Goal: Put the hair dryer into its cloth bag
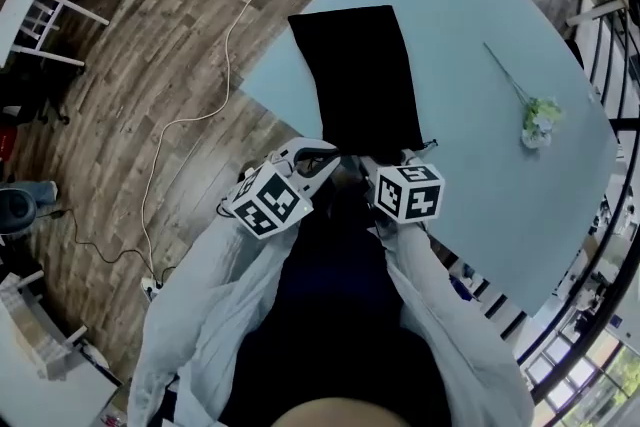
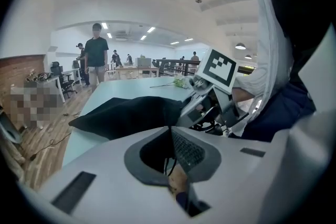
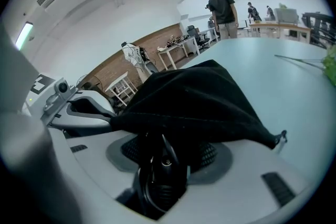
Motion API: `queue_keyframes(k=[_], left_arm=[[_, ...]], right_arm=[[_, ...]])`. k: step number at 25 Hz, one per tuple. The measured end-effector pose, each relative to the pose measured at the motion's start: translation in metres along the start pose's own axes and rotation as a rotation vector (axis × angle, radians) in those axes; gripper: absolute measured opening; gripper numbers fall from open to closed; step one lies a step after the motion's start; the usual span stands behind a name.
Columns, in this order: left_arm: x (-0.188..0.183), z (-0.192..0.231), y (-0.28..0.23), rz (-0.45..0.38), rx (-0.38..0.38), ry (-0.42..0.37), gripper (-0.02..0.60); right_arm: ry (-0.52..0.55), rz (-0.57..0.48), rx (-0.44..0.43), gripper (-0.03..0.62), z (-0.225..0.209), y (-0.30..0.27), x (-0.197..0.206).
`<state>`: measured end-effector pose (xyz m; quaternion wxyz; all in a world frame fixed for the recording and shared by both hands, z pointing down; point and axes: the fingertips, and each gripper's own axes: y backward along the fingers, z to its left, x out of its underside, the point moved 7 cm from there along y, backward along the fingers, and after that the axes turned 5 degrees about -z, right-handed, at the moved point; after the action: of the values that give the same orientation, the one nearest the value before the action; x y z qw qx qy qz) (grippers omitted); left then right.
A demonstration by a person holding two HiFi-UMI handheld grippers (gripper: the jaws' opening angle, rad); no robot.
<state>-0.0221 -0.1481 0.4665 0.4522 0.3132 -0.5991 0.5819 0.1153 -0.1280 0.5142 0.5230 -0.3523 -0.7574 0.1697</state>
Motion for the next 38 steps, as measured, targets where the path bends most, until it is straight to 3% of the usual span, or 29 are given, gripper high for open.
queue_keyframes(k=[5, 17, 22, 26, 38], left_arm=[[0.014, 0.014, 0.013, 0.041, -0.093, 0.009, 0.028], [0.012, 0.005, 0.015, -0.018, -0.053, 0.048, 0.028], [-0.007, 0.003, 0.020, -0.104, -0.045, 0.048, 0.028], [-0.005, 0.001, 0.022, -0.096, -0.034, 0.041, 0.028], [-0.001, -0.002, 0.042, -0.094, -0.048, 0.085, 0.026]], right_arm=[[0.011, 0.006, -0.009, 0.215, 0.002, 0.002, -0.004], [-0.191, -0.101, -0.008, 0.215, 0.005, -0.022, -0.010], [-0.094, -0.087, -0.012, 0.215, 0.017, -0.036, -0.009], [-0.067, -0.099, -0.039, 0.215, 0.024, -0.048, -0.015], [-0.288, -0.304, -0.056, 0.215, 0.018, -0.068, -0.028]])
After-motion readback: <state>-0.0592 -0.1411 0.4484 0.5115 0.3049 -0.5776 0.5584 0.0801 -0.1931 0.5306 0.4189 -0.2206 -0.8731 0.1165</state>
